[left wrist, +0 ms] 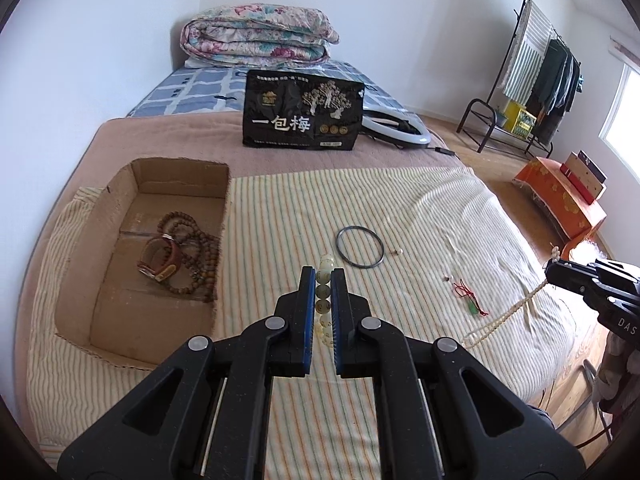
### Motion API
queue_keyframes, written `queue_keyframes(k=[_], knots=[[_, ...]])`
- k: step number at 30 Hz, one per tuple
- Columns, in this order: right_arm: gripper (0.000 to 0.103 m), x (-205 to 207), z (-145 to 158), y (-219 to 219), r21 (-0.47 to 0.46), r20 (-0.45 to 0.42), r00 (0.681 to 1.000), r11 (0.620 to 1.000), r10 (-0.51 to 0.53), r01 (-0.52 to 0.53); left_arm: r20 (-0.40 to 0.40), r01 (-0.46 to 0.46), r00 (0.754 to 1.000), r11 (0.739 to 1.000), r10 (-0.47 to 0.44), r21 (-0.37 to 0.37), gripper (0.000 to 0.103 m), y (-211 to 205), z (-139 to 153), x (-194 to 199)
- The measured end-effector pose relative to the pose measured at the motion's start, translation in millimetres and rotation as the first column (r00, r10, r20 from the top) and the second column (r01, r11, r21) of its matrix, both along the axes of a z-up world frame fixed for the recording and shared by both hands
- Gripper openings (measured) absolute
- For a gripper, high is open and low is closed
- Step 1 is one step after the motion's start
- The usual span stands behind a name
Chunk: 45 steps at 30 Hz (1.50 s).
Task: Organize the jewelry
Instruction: 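Carry the bracelet and pearl necklace over the box with both tools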
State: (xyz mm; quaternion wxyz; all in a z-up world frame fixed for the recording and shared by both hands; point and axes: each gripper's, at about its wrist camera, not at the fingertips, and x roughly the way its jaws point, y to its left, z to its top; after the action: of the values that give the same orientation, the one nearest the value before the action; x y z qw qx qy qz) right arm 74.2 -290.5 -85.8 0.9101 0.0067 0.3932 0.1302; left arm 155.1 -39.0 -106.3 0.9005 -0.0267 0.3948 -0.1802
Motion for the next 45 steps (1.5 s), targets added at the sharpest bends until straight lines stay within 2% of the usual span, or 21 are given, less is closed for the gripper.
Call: queue_keyframes(k=[13,28,37,45], knots=[[0.006,19,44,58,0.020,0.090,0.991,0.994,0.101,-0.104,0.041,-0.085,0.995,0.996,0.086,-0.014,0.005,65,22,2],[0.006,49,72,139,0.032,0.157,0.960,0.970,0.233,-0.241,0.061,-0.189,0.980,0.982,0.190,-0.020,0.005,128,28,7],[0.006,68,73,180,0.047,0.162,0.943,0.952,0.292,-0.303,0.040,-0.220,0.974,0.975,0.221,-0.031,0.005,151,18,12],[0.006,90,60,210,0.063,0.130,0.934,0.938,0.332,-0.342,0.025,-0.235,0.971,0.971,0.236,-0.038,0.005,165,10,16]])
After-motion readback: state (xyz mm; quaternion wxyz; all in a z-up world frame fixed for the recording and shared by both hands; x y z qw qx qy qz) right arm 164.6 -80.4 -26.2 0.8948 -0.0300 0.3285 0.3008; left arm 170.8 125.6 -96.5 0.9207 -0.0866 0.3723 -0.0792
